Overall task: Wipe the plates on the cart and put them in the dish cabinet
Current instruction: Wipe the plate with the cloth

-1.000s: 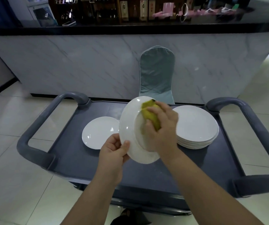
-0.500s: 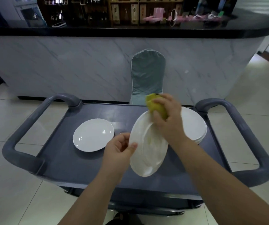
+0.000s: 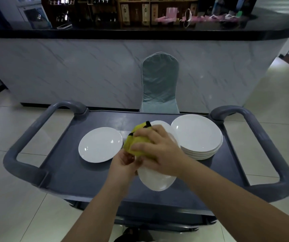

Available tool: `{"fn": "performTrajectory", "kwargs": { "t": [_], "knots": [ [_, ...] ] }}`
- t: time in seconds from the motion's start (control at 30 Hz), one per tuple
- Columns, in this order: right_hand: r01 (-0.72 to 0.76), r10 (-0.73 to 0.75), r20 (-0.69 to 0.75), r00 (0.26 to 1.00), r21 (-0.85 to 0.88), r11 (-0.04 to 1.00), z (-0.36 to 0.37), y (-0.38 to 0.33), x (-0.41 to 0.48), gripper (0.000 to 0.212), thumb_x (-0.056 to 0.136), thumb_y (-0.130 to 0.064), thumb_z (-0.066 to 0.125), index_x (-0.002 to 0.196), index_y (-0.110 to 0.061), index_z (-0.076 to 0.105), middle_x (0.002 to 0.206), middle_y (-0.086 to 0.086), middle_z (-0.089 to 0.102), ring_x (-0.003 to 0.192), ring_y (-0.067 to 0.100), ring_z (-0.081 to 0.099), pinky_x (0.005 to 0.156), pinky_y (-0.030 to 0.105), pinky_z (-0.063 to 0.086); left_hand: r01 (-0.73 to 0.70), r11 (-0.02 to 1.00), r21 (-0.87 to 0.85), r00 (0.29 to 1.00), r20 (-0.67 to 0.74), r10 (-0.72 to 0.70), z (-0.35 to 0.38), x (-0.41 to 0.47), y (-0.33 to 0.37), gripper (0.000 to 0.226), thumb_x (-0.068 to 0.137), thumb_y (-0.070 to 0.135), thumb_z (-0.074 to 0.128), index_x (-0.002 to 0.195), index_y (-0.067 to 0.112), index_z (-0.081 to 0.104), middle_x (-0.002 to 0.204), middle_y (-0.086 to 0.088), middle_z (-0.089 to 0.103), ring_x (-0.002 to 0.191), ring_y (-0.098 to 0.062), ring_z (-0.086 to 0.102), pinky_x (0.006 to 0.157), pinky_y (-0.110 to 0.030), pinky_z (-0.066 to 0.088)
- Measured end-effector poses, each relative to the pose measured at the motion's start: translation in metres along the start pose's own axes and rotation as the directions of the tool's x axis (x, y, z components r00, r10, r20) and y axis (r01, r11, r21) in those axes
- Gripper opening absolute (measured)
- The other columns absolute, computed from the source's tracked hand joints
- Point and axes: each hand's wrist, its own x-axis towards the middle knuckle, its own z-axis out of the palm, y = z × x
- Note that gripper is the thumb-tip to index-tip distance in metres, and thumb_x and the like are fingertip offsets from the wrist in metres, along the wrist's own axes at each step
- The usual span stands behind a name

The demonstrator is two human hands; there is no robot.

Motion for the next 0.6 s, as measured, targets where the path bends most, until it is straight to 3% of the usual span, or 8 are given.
{"fn": "performTrajectory", "kwargs": {
  "t": [0.1,0.2,0.27,0.3,0.4,0.5,0.53,0.6],
  "knots": [
    [-0.253,0.267,-0.090,0.960,0.138,0.957,-0.010,0.034,0.018,0.032,0.079,-0.026,0.059,0.109,-0.026,0.069,0.121,-0.004,0.055,0.110,0.027,0.049,0.104,0.030,0.033,0.049,0.995,-0.092,0.999,-0.012,-0.050,0.000,-0.002,-0.002,0.017,0.090,-0.007,0.054,0.097,0.006,0.062,0.081,-0.003,0.072,0.074,-0.017,0.068,0.058,-0.027,0.056],
    [-0.590,0.655,-0.177,0.734,0.311,0.745,-0.029,0.069,0.021,0.026,0.079,-0.016,0.058,0.100,-0.028,0.068,0.102,-0.015,0.057,0.104,0.015,0.054,0.098,0.022,0.039,0.050,0.964,-0.260,0.997,-0.037,-0.062,-0.006,-0.001,0.004,0.015,0.090,-0.003,0.051,0.100,0.006,0.060,0.085,-0.004,0.072,0.075,-0.014,0.069,0.061,-0.025,0.057],
    [-0.703,0.765,-0.175,0.620,0.309,0.640,-0.037,0.073,0.002,0.024,0.081,-0.016,0.059,0.096,-0.034,0.065,0.097,-0.022,0.056,0.095,0.005,0.054,0.093,0.027,0.044,0.048,0.916,-0.397,0.994,-0.069,-0.082,-0.010,0.002,0.009,0.016,0.092,0.002,0.049,0.102,0.008,0.060,0.090,-0.003,0.072,0.078,-0.012,0.070,0.062,-0.024,0.058],
    [-0.708,0.760,-0.222,0.611,0.275,0.650,-0.038,0.066,-0.009,0.024,0.078,-0.020,0.058,0.094,-0.037,0.064,0.098,-0.023,0.057,0.093,0.000,0.053,0.094,0.027,0.044,0.055,0.880,-0.471,0.990,-0.087,-0.108,-0.012,0.006,0.011,0.017,0.094,0.003,0.047,0.102,0.010,0.060,0.092,-0.002,0.073,0.078,-0.012,0.071,0.062,-0.023,0.058],
    [-0.582,0.613,-0.340,0.713,0.201,0.788,-0.012,0.031,-0.037,0.028,0.073,-0.026,0.056,0.098,-0.032,0.067,0.112,-0.012,0.056,0.106,0.010,0.048,0.101,0.019,0.034,0.088,0.739,-0.667,0.963,-0.132,-0.234,-0.003,0.023,0.008,0.018,0.099,0.005,0.045,0.104,0.014,0.061,0.096,-0.004,0.072,0.081,-0.013,0.070,0.059,-0.025,0.059],
    [-0.312,0.303,-0.261,0.917,0.007,0.950,0.028,-0.009,-0.044,0.034,0.075,-0.016,0.060,0.106,-0.027,0.066,0.127,-0.001,0.053,0.109,0.026,0.047,0.101,0.032,0.035,0.111,0.724,-0.681,0.934,-0.177,-0.309,0.011,0.039,0.000,0.017,0.101,0.008,0.044,0.104,0.014,0.060,0.100,-0.011,0.068,0.086,-0.021,0.066,0.061,-0.032,0.061],
    [-0.224,0.197,-0.229,0.953,-0.096,0.970,0.037,-0.013,-0.046,0.034,0.076,-0.013,0.061,0.107,-0.028,0.066,0.127,0.002,0.055,0.106,0.031,0.049,0.100,0.036,0.037,0.125,0.735,-0.666,0.928,-0.183,-0.323,0.015,0.042,-0.002,0.017,0.101,0.009,0.044,0.106,0.014,0.060,0.098,-0.011,0.068,0.086,-0.023,0.066,0.061,-0.034,0.060],
    [-0.227,0.198,-0.219,0.955,-0.111,0.968,0.037,0.000,-0.054,0.035,0.076,-0.012,0.063,0.106,-0.029,0.064,0.127,0.004,0.058,0.104,0.035,0.051,0.100,0.036,0.037,0.135,0.731,-0.669,0.923,-0.183,-0.338,0.018,0.042,-0.004,0.019,0.101,0.009,0.044,0.113,0.014,0.058,0.100,-0.011,0.068,0.088,-0.023,0.065,0.064,-0.036,0.059]
  ]
}}
